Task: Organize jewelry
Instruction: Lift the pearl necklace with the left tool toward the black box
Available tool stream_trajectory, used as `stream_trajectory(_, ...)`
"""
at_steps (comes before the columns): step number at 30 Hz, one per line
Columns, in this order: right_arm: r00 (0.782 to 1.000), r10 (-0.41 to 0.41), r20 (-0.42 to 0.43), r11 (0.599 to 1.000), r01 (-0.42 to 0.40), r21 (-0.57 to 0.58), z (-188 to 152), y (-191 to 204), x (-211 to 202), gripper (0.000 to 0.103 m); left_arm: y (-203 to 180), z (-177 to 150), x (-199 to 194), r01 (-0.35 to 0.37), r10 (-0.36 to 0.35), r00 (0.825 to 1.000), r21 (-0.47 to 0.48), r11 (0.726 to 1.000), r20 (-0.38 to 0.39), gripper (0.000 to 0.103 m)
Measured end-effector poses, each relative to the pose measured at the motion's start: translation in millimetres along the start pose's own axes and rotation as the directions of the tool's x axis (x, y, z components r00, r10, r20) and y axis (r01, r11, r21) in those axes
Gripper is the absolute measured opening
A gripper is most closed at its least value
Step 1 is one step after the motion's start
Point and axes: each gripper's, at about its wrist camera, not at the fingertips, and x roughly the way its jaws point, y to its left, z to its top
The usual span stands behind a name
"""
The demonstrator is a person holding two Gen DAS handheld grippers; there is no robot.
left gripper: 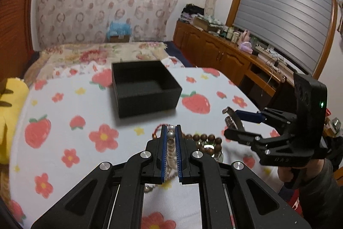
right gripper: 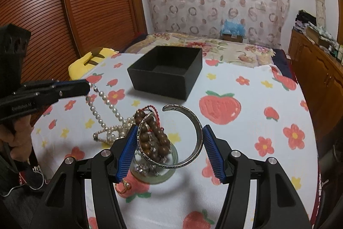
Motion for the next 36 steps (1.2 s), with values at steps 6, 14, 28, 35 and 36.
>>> stream_trajectory(6,1.000,0.002,0.026,1.000,-0.001,-0.025,15,6,-3,0.063,-5,20,-9,-0.004,0.003,0.999,0.026,1.000,0.043,0.006)
stream_trajectory(14,0.999,0.002,0.046,1.000,-0.001,-0.031,23,8,-5,0.063,-16,43,-28,0.000,-0.005,0.995,0.056,0.998,0.100,0.006)
stream_trajectory(28,0.999,-0.001,0.051,1.000,0.002,-0.031,28,6,-5,0.063,-24,69,-52,-0.004,-0.010,0.987,0.086,0.996,0.163,0.006)
stream_trajectory(35,0.999,-0.005,0.053,1.000,0.007,-0.028,27,7,-4,0.063,-24,85,-70,-0.030,0.009,0.976,0.090,0.995,0.218,0.006)
stream_trajectory(36,0.999,-0.005,0.054,1.000,0.007,-0.029,28,7,-4,0.063,-23,88,-71,-0.040,0.019,0.975,0.094,0.995,0.221,0.006)
